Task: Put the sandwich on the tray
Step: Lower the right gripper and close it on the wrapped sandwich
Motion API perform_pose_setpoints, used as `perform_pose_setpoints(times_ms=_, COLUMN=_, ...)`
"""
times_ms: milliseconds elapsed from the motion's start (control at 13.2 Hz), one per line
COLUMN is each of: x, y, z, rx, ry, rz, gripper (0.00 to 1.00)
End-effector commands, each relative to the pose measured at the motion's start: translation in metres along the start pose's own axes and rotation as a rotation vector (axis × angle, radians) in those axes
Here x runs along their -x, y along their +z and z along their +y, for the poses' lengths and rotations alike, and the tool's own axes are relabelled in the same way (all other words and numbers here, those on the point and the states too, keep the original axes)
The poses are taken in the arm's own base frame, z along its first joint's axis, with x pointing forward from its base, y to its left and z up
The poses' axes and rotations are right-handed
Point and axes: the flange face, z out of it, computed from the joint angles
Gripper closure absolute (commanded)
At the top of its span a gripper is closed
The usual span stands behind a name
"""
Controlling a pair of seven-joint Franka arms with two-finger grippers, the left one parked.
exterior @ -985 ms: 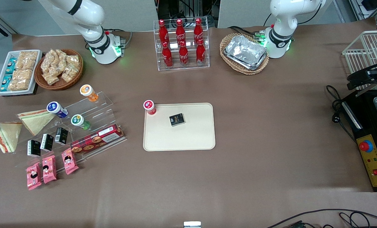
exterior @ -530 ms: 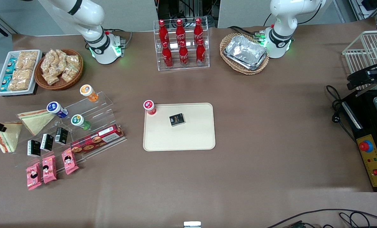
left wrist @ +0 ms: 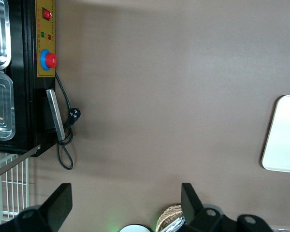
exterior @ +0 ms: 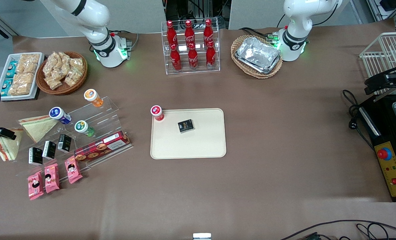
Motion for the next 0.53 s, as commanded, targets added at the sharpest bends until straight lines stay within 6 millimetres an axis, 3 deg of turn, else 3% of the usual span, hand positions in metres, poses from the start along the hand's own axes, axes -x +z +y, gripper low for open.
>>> perform_pose_setpoints(times_ms=0, x=0.004, y=-0.002, z=-0.003, rx=-0.001, ry=-0.068, rz=0.026, gripper=0.40)
perform_pose_setpoints(times_ms=76, x=0.003, y=-0.003, z=-0.002, rx=0.000, ry=-0.074, rz=0.029, gripper=0.49)
perform_pose_setpoints(times_ms=455, x=-0.007, y=-0.029, z=0.003, rx=0.016, ry=-0.154, rz=0.064, gripper=0.49)
